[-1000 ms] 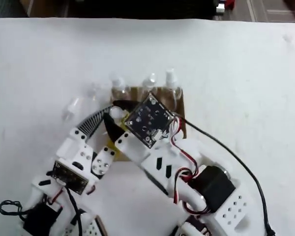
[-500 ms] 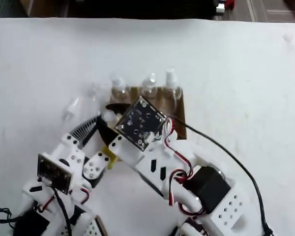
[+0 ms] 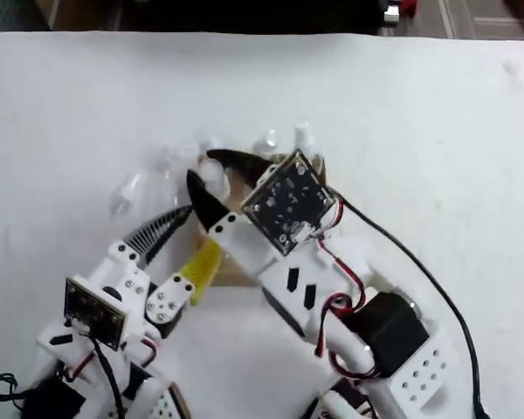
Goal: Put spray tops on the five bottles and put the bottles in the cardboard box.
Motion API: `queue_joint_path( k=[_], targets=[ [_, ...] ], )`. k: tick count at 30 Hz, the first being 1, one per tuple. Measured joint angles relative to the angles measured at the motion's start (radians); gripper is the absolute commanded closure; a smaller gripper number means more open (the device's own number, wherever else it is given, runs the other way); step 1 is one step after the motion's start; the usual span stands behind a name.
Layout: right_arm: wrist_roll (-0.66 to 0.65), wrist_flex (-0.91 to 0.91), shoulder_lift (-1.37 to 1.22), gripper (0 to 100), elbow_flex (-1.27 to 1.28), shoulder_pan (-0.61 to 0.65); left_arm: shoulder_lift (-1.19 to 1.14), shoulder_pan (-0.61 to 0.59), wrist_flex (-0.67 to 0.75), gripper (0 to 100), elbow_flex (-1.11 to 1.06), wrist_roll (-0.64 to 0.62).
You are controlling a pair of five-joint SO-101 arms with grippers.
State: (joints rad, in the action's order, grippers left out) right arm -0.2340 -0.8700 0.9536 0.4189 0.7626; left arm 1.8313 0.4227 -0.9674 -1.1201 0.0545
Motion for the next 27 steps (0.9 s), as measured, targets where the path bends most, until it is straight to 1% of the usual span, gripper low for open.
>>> queue_joint_path(
  k=[2,4,8,10,13,15,17,20,23,27],
  targets=[
    [-0.005,0.028,0.000,98.2,0.000,-0.021,0.000,-0.006,0.000,84,0.000,0.000],
    [-0.021,0.043,0.000,98.2,-0.008,-0.055,0.000,-0.054,0.000,84,0.000,0.000],
    [-0.040,0.035,-0.002,98.2,-0.077,-0.118,0.000,-0.235,0.000,84,0.000,0.000],
    [-0.040,0.002,0.000,98.2,-0.114,-0.126,0.000,-0.331,0.000,85,0.000,0.000],
    [-0.040,-0.009,0.000,98.2,-0.129,-0.120,0.000,-0.460,0.029,90,0.000,-0.003],
    [-0.049,-0.015,-0.014,98.2,-0.132,-0.118,0.000,-0.520,0.075,93,-0.014,-0.005],
    [-0.084,-0.018,-0.051,98.2,-0.133,-0.107,0.000,-0.549,0.149,95,-0.068,-0.005],
    [-0.138,-0.023,-0.132,98.2,-0.132,-0.061,-0.005,-0.557,0.281,95,-0.192,-0.005],
    [-0.152,-0.023,-0.175,98.2,-0.132,-0.048,-0.009,-0.560,0.393,95,-0.288,-0.005],
    [-0.152,-0.023,-0.176,98.2,-0.135,-0.043,-0.009,-0.565,0.439,95,-0.315,-0.005]
  ],
)
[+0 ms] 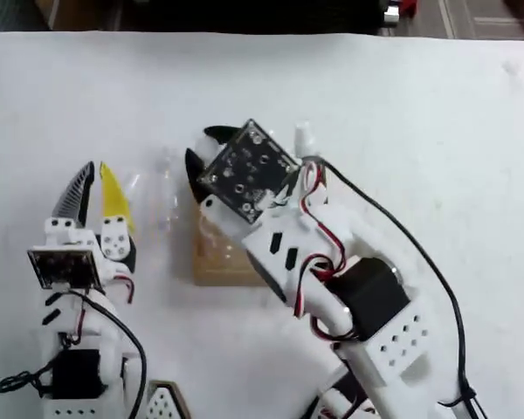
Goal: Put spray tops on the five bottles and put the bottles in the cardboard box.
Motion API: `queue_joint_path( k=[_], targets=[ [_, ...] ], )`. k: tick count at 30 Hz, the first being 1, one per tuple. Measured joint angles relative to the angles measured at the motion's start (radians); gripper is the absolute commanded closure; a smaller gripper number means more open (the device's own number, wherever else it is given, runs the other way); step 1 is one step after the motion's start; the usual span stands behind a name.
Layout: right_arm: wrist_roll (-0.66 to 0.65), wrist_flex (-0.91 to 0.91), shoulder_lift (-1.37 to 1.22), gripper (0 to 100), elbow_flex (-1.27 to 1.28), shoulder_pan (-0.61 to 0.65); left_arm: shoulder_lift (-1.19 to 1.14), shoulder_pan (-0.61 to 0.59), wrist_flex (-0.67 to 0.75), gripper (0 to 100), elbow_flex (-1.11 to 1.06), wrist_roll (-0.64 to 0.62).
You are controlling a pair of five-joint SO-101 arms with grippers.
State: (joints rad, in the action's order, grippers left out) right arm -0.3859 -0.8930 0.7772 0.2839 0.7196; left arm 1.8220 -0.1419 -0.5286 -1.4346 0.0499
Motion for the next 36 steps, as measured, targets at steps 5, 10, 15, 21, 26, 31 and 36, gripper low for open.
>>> queue_joint_path(
  k=[5,10,15,21,26,31,36],
  targets=[
    [0.000,0.000,-0.002,98.2,0.000,-0.002,-0.002,0.000,0.005,95,-0.003,0.000],
    [0.000,0.000,-0.002,98.2,0.009,0.029,-0.002,0.000,0.006,95,-0.005,0.000],
    [0.000,0.035,-0.003,98.2,0.089,0.037,-0.002,0.000,0.006,95,-0.006,0.000],
    [0.000,0.094,-0.008,98.2,0.196,0.040,-0.002,0.000,0.006,95,-0.006,0.000],
    [0.000,0.149,-0.008,98.2,0.259,0.037,-0.002,0.000,0.006,95,-0.006,0.000],
    [0.000,0.212,-0.008,98.2,0.336,0.040,-0.002,0.000,0.006,95,-0.006,0.000],
    [0.000,0.273,-0.008,98.1,0.408,0.038,-0.002,0.000,0.006,95,-0.006,0.000]
  ],
)
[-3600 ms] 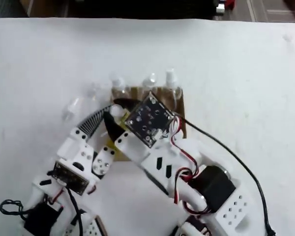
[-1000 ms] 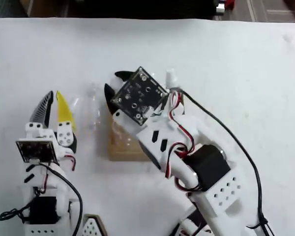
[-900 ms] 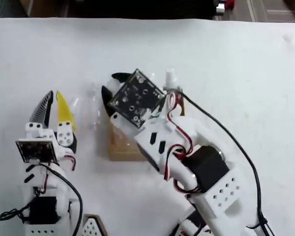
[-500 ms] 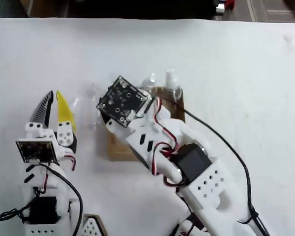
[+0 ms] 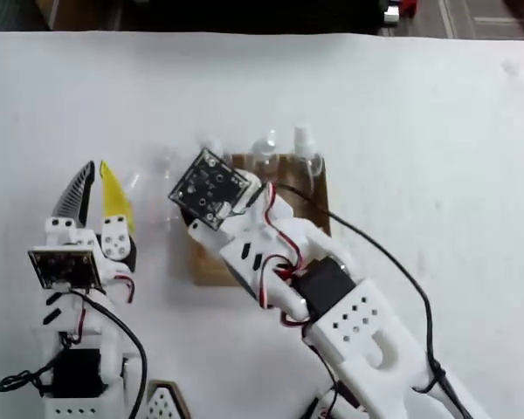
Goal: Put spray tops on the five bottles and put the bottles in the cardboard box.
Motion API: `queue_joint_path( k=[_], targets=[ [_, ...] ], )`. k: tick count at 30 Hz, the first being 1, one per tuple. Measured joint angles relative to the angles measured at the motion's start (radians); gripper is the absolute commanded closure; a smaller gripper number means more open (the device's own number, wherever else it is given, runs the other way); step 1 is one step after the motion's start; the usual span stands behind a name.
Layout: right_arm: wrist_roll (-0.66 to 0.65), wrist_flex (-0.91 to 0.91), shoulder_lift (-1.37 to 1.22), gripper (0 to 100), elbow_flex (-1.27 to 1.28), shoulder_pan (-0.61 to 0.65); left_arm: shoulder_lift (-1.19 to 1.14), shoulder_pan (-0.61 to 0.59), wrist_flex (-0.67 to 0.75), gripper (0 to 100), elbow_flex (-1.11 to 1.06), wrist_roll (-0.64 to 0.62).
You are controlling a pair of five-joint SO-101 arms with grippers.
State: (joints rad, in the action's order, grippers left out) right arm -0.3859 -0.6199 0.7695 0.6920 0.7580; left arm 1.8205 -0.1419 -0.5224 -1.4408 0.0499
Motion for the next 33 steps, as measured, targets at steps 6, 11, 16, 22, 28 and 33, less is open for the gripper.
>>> queue_joint_path(
  k=[6,11,16,22,28,33],
  targets=[
    [0.000,0.066,0.000,98.0,0.083,0.000,0.000,0.002,0.000,95,0.000,0.000],
    [0.000,0.078,0.000,90.6,0.091,0.000,0.000,0.002,0.000,95,0.000,0.000],
    [0.000,0.077,0.000,78.6,0.091,0.002,0.000,0.002,0.000,95,0.000,0.000],
    [0.064,0.077,0.000,78.6,0.091,0.000,0.002,0.002,0.005,95,-0.012,0.000],
    [0.075,0.052,0.017,78.6,0.089,0.000,0.002,0.002,0.005,95,-0.014,0.000],
    [0.083,-0.101,0.175,78.6,0.029,-0.057,0.002,0.002,0.005,95,-0.015,0.000]
  ],
)
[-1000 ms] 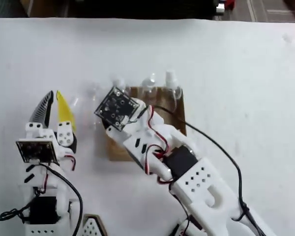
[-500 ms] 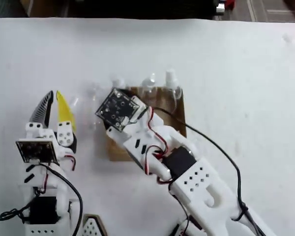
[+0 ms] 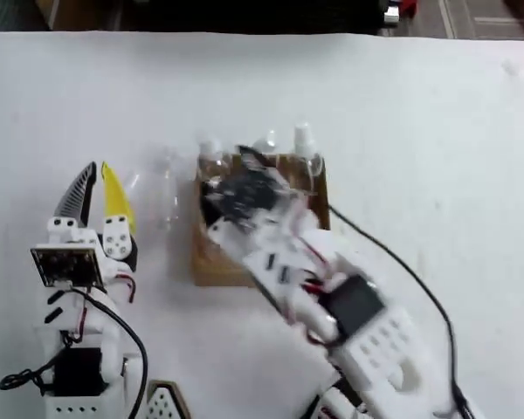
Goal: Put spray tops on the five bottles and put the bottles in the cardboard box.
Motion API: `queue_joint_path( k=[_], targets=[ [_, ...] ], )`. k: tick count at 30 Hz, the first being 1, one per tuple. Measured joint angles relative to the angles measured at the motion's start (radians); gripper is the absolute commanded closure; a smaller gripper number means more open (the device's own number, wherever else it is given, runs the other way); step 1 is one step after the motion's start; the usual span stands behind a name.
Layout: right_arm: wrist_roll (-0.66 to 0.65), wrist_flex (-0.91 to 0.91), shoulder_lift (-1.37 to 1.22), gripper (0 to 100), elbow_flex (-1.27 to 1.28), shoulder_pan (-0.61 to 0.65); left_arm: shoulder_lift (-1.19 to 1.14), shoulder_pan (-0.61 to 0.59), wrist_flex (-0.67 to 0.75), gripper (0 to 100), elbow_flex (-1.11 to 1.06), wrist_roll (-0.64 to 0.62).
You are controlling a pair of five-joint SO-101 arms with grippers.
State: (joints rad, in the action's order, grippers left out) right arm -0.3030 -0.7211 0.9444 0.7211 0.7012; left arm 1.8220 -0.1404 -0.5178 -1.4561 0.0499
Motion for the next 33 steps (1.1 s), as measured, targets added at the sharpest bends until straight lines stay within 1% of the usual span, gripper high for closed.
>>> queue_joint_path(
  k=[3,6,12,14,18,21,25,28,33],
  targets=[
    [0.000,-0.103,0.135,78.6,-0.017,-0.052,0.000,0.000,0.000,95,0.000,0.000],
    [0.038,-0.187,0.256,78.6,0.017,-0.091,0.000,0.000,0.002,95,-0.005,0.000],
    [0.084,-0.206,0.434,78.8,0.232,-0.241,0.000,0.000,0.005,95,-0.029,0.000],
    [0.084,-0.204,0.499,82.2,0.307,-0.296,0.000,0.000,0.005,95,-0.029,0.000],
    [0.087,-0.158,0.629,99.0,0.477,-0.350,0.000,0.000,0.005,95,-0.029,0.000],
    [0.087,-0.075,0.724,94.6,0.638,-0.364,0.000,0.000,0.005,95,-0.031,0.000],
    [0.087,0.028,0.839,96.1,0.825,-0.362,0.000,0.000,0.006,95,-0.043,0.000],
    [0.087,0.069,0.842,97.5,0.859,-0.364,0.000,-0.002,0.021,95,-0.043,0.000],
    [0.087,0.078,0.844,97.6,0.864,-0.362,0.000,0.000,0.025,95,-0.043,0.000]
  ],
)
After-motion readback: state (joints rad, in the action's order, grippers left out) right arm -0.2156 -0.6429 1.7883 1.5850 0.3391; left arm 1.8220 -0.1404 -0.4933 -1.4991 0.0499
